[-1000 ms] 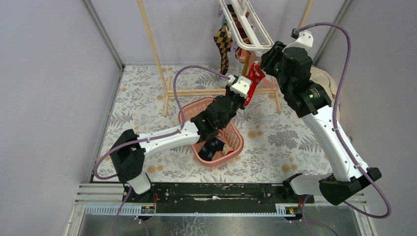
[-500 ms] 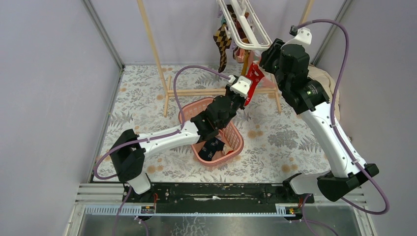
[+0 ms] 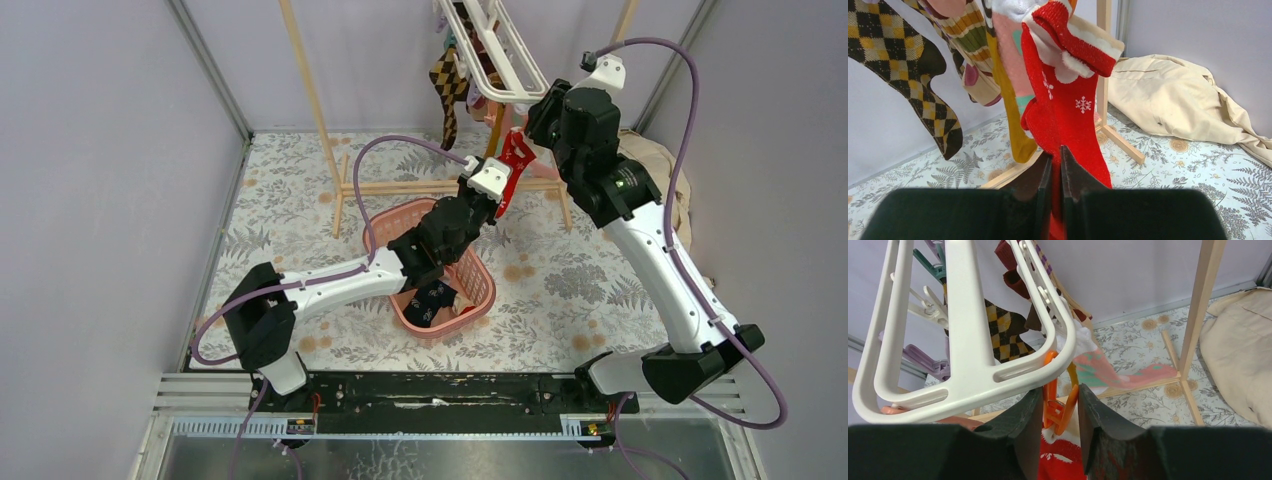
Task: Remove the socks clipped to the hanger
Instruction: Remove the sock from the hanger.
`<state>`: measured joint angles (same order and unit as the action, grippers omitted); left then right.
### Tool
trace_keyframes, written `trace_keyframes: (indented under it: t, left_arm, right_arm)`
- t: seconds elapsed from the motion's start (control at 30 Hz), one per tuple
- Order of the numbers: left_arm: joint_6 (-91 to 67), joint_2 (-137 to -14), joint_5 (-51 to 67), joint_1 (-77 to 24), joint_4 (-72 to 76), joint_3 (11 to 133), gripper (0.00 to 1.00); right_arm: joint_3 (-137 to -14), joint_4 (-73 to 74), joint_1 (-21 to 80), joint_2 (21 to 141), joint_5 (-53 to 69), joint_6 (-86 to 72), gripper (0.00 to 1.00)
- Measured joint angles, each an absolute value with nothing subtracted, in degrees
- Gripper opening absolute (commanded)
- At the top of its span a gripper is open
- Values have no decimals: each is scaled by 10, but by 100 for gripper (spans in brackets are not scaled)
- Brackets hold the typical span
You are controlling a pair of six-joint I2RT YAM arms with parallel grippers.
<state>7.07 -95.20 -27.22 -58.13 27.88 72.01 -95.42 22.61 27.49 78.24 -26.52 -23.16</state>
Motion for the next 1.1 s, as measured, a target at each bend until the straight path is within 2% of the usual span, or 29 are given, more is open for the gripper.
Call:
trace_keyframes:
  t: [0.23, 0.8, 0.87, 0.9, 1.0, 1.1]
  left_arm:
    - [74, -951, -273, -581, 286, 712, 13]
    - [57, -863, -261, -540, 290, 660, 13]
    - [49, -848, -256, -534, 287, 655, 13]
    - [44, -837, -250, -533, 283, 651, 13]
    - [28, -800, -230, -534, 269, 638, 12]
    - [13, -761, -213, -535, 254, 629, 12]
  right_arm:
    - [-954, 220, 275, 789, -265, -231, 0]
    - [-954, 215, 275, 789, -265, -225, 0]
    - [-954, 215, 275, 789, -264, -224, 24]
    - [-954, 215, 275, 789, -264, -223, 32]
    - [-954, 214, 275, 789, -260, -222, 49]
    - [-945, 210, 275, 787, -257, -223, 59]
